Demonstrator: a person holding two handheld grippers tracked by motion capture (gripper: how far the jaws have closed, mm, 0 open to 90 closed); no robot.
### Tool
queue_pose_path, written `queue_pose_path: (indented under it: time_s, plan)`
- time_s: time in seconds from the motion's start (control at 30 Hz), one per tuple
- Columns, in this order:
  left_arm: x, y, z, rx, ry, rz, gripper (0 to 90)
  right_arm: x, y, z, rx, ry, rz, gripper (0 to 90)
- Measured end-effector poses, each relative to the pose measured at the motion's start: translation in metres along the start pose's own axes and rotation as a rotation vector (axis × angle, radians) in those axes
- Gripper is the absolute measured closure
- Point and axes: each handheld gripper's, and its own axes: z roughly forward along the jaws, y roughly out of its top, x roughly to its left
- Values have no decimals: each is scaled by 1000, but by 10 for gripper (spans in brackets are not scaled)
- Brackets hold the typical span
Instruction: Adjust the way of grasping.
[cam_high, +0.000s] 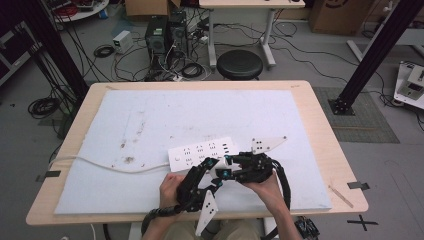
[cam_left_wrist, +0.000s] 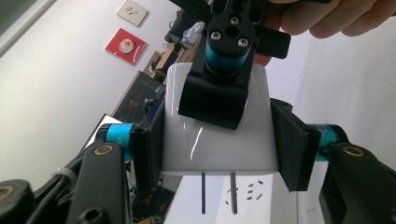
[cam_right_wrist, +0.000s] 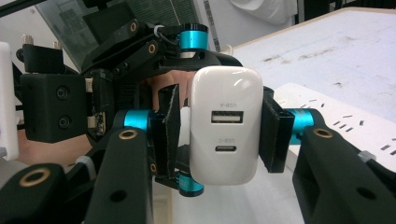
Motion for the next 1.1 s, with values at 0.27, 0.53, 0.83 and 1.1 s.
queue_pose_path:
  time_s: [0.27, 0.53, 0.83, 1.1]
  plan:
    - [0, 0, 0, -2, -3, 4, 424, -1, 0, 0, -5, -6, -3, 622]
    - [-1, 0, 0, 8, -7, 13, 423, -1, -1, 1, 4, -8, 0, 633]
    - [-1, -1, 1, 13, -17, 0, 422, -2, -2, 1, 10, -12, 13, 634]
    - [0, -2, 1, 17, -22, -6, 420, -3, -2, 2, 12, -15, 16, 634]
